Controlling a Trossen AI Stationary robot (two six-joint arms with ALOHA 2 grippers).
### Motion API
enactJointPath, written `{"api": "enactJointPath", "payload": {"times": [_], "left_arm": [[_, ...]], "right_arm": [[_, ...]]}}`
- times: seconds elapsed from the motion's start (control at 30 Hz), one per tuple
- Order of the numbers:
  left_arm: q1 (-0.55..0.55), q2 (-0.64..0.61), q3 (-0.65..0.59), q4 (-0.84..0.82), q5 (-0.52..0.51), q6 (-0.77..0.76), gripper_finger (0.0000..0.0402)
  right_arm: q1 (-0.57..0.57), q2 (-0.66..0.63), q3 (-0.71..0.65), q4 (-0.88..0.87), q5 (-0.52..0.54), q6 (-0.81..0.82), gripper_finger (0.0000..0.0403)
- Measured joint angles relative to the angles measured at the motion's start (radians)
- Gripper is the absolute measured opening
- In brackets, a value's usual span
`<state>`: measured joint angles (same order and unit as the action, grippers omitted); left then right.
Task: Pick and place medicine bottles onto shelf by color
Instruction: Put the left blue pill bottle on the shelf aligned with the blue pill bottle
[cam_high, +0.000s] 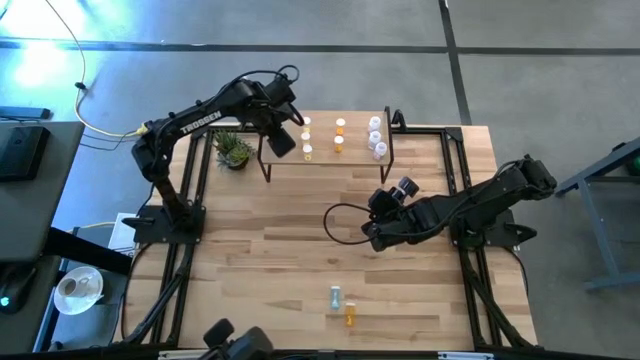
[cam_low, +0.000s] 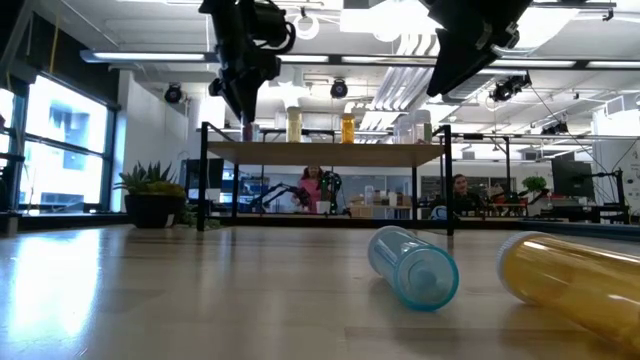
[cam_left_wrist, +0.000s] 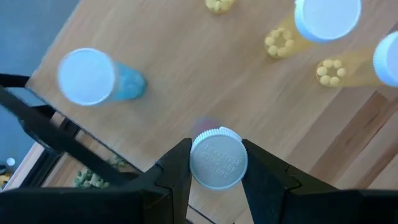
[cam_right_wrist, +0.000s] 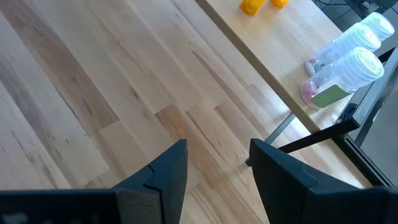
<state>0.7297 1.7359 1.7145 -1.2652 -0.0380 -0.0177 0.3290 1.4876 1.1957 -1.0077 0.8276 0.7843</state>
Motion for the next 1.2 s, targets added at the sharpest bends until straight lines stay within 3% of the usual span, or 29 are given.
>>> {"api": "enactJointPath", "payload": {"times": [0.77, 1.2], "left_arm": [[-0.005, 0.018, 0.000, 0.002, -0.053, 0.003, 0.0114], [-0.005, 0.019, 0.000, 0.002, -0.052, 0.029, 0.0162]], "right_arm": [[0.000, 0.000, 0.000, 0.000, -0.002, 0.000, 0.0165], [0.000, 0.000, 0.000, 0.000, -0.002, 0.000, 0.0165]]}}
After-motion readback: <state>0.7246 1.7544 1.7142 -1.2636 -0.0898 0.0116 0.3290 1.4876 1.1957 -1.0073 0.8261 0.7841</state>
